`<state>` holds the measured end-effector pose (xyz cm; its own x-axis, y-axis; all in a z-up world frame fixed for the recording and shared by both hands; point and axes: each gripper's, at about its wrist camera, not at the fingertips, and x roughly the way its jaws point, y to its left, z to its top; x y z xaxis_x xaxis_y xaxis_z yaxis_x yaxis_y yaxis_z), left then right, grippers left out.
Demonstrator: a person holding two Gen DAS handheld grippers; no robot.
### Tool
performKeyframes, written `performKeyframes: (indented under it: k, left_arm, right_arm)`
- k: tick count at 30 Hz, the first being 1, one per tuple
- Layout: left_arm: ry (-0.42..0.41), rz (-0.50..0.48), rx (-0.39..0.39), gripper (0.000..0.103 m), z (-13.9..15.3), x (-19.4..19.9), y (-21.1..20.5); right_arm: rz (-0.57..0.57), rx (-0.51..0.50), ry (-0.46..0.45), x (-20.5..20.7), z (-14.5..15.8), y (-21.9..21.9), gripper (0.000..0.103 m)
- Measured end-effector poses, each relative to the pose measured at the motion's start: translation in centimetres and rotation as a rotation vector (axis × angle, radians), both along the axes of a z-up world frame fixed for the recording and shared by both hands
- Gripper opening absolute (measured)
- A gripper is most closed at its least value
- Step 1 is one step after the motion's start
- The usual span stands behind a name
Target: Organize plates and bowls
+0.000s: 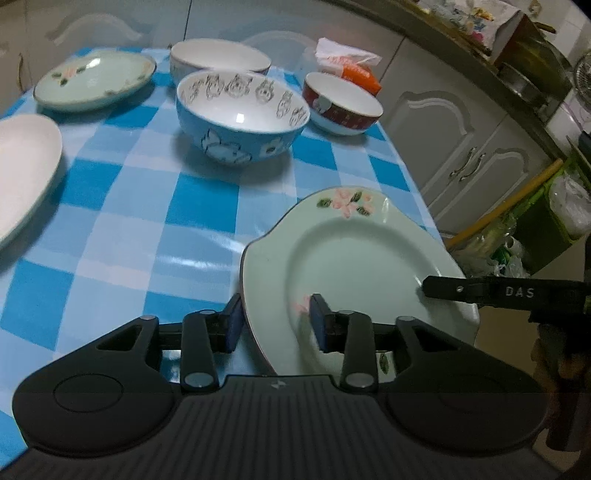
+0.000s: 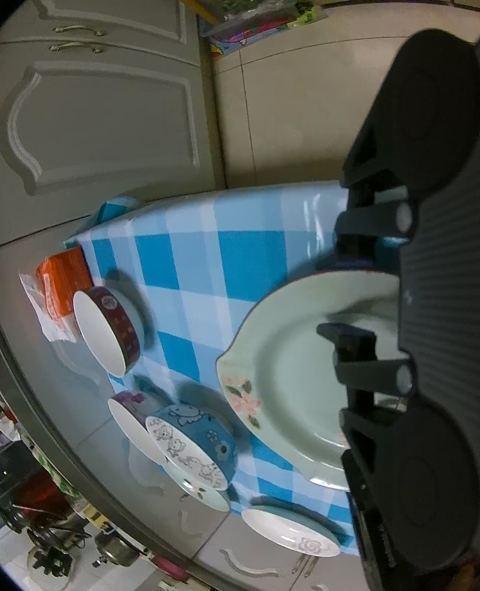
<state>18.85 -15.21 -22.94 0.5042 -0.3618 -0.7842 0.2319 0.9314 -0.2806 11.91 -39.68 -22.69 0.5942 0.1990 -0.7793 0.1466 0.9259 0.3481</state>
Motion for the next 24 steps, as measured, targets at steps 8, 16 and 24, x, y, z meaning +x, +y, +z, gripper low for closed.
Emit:
performKeyframes:
  k: [8, 16, 24]
  left_arm:
    - [-0.037, 0.029, -0.003, 0.066, 2.7, -1.1, 2.6]
    - [-0.082, 0.191, 0.061, 0.085, 6.0, -2.3, 10.1]
    - [-0.075, 0.440, 0.129, 0.084, 6.4, -1.6, 20.1]
  right_arm:
    - [-0.018, -0.071, -0.002, 0.0, 1.6, 0.5, 0.059]
    - [0.011, -0.097, -0.092, 0.7, 6.4, 3.5, 0.060]
    - [0.210, 0.011, -0.134, 5.2, 8.3, 12.7, 0.064]
